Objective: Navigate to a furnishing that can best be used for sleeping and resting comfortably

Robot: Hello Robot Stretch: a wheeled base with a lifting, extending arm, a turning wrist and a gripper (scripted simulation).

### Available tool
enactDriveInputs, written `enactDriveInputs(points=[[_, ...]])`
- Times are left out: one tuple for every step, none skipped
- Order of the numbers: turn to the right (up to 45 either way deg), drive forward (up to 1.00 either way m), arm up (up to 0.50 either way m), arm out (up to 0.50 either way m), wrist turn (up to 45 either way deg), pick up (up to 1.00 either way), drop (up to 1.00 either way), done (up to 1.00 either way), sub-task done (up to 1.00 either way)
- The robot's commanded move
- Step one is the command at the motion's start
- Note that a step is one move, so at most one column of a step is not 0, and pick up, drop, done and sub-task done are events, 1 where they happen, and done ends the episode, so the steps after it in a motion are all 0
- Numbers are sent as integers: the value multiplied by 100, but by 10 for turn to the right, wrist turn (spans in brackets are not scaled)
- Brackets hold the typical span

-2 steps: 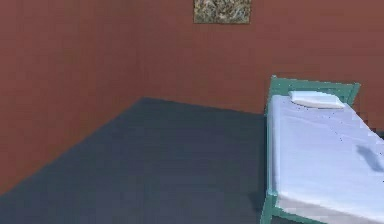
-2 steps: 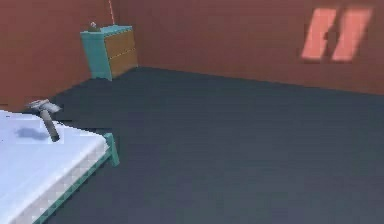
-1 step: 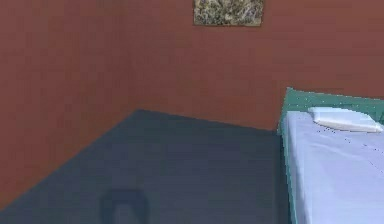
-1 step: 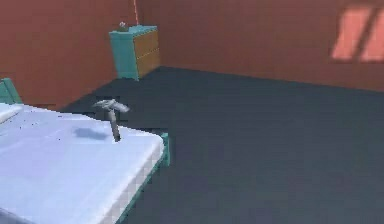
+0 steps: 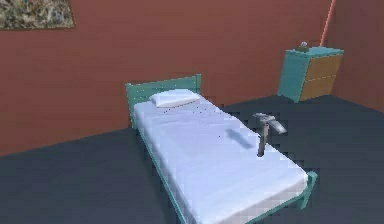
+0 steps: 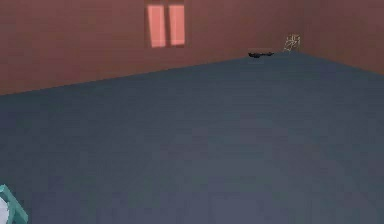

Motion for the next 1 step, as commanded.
enactDriveInputs(points=[[0,0,0,0,0,0,0,100,0]])
